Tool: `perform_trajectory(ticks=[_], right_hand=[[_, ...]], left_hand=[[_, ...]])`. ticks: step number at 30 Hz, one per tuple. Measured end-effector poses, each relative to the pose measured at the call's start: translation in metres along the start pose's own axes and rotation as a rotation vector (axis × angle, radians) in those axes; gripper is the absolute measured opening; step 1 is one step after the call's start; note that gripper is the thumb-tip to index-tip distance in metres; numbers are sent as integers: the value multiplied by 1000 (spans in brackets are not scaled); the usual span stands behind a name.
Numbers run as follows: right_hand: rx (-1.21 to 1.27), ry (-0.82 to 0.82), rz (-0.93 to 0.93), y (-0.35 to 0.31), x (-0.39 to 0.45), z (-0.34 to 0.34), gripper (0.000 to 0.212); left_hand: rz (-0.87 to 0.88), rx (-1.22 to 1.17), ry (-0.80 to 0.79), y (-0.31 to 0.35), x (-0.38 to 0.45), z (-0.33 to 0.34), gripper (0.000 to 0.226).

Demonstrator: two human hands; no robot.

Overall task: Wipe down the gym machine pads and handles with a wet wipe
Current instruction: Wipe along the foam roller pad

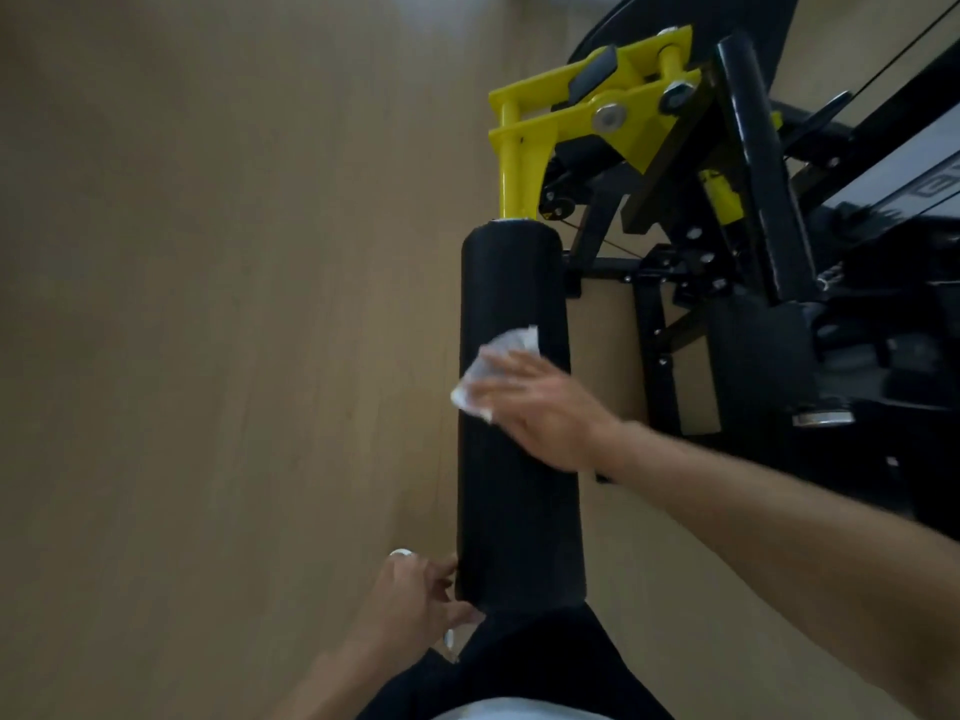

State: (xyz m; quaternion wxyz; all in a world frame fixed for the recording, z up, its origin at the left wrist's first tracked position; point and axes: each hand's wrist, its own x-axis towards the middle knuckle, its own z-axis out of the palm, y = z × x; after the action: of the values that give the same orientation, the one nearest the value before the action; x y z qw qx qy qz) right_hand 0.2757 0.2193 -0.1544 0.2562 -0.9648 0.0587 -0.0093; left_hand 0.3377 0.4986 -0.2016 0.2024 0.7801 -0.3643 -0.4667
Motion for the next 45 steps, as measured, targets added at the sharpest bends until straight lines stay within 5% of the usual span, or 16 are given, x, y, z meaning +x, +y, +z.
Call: perform_trajectory(ticks=[4, 7, 11, 14, 17, 19, 21, 23, 26, 29, 35, 41, 45], right_hand=[[-6, -316, -334, -68, -117, 53, 43], [-67, -371, -454, -55, -117, 52, 45], [-79, -98, -108, -3, -43, 14, 45], [-75, 7, 160, 27, 12, -12, 42], [-41, 102, 354, 22, 44, -10, 42], [-93, 90, 326, -4, 36, 4, 41], [-136, 1, 153, -36, 6, 22, 41], [-167, -198, -74, -65, -39, 39, 42], [-223, -550, -379, -85, -87, 60, 56], [-202, -593, -488, -73, -63, 48, 40], [-294, -344, -63, -6, 50, 0, 35], [-129, -309, -132, -39, 19, 13, 36], [-86, -492, -220, -78, -40, 28, 46]], left_hand=[[67, 67, 14, -7, 6, -1, 43], [116, 219, -4, 3, 8, -6, 45], [153, 527, 69, 26, 8, -9, 86], [215, 572, 117, 26, 1, -5, 87], [167, 341, 93, 11, -3, 0, 95], [172, 110, 86, 5, -7, -10, 86], [120, -134, 96, 0, -8, -21, 50], [75, -208, 91, -8, -4, -23, 38], [17, -268, -7, -17, 0, -11, 44], [-25, -317, -8, -23, 7, 3, 67], [-78, -403, -28, -17, 0, 5, 77], [-112, -370, -78, -10, 3, -6, 75], [-91, -320, -108, -15, 8, -7, 77]])
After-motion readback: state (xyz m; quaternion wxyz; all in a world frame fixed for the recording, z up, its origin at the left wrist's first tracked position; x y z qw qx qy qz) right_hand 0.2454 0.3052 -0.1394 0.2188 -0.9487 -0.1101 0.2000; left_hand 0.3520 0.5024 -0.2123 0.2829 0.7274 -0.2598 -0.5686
